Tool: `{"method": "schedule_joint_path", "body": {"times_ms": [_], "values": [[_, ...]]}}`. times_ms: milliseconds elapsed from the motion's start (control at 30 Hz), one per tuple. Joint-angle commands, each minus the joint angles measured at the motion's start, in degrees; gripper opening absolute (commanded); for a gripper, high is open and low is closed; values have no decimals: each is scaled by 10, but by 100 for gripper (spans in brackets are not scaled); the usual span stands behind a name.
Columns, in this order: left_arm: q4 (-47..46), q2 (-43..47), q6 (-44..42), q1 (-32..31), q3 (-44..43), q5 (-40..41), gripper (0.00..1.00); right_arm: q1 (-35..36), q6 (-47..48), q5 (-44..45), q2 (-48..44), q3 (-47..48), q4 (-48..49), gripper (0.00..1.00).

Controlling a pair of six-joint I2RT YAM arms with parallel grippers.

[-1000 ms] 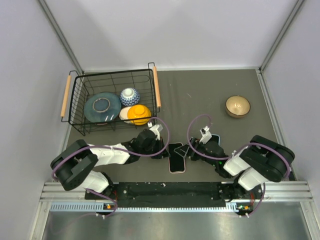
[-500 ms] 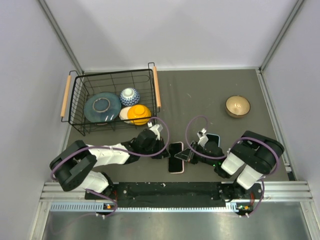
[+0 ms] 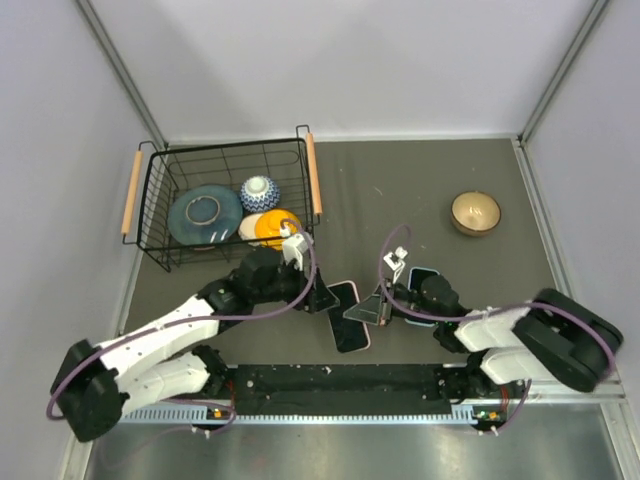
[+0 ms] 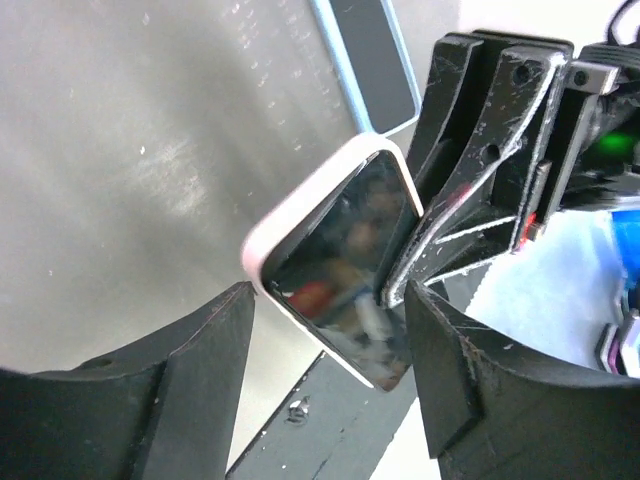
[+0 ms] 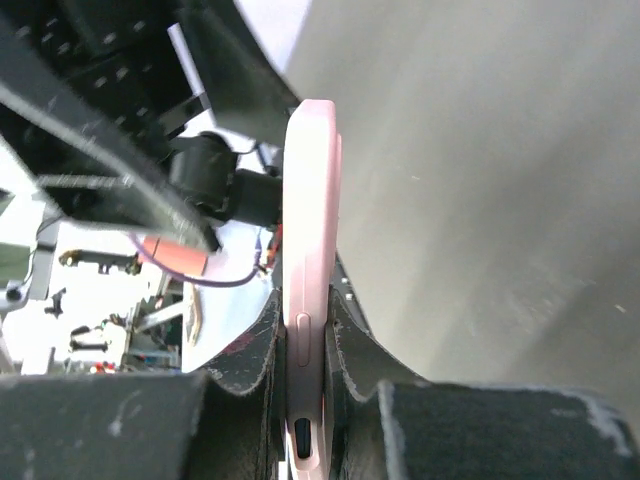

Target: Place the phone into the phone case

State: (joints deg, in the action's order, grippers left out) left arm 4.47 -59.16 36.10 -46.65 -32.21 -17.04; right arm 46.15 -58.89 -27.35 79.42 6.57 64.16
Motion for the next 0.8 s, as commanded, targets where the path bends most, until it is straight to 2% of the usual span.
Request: {"method": "schedule_joint_path", "body": {"times_ms": [0,67,200,267,367,467,600,767], "values": [[-7,72,-56,56,-11,-158,65,-6,56,-88,-132,45,-92,0],[-16,92,-59,89,-3,-201,63,-6,70,-109,-173,58,-133,0],[-31,158,-68,103,6,-262,64,-6,79,-113,-268,76,-226,2],[-94,178,-58,103,25,-285,64,-6,86,-122,-300,87,-261,2],[-198,207,-12,104,57,-318,65,-6,49,-136,-307,82,-211,2],[-257,214,24,104,76,-327,65,-6,12,-147,-288,78,-151,2],[-278,189,42,104,81,-338,65,-6,-23,-159,-264,66,-73,2],[-288,158,38,104,85,-340,65,-6,-46,-166,-247,61,-21,2]]}}
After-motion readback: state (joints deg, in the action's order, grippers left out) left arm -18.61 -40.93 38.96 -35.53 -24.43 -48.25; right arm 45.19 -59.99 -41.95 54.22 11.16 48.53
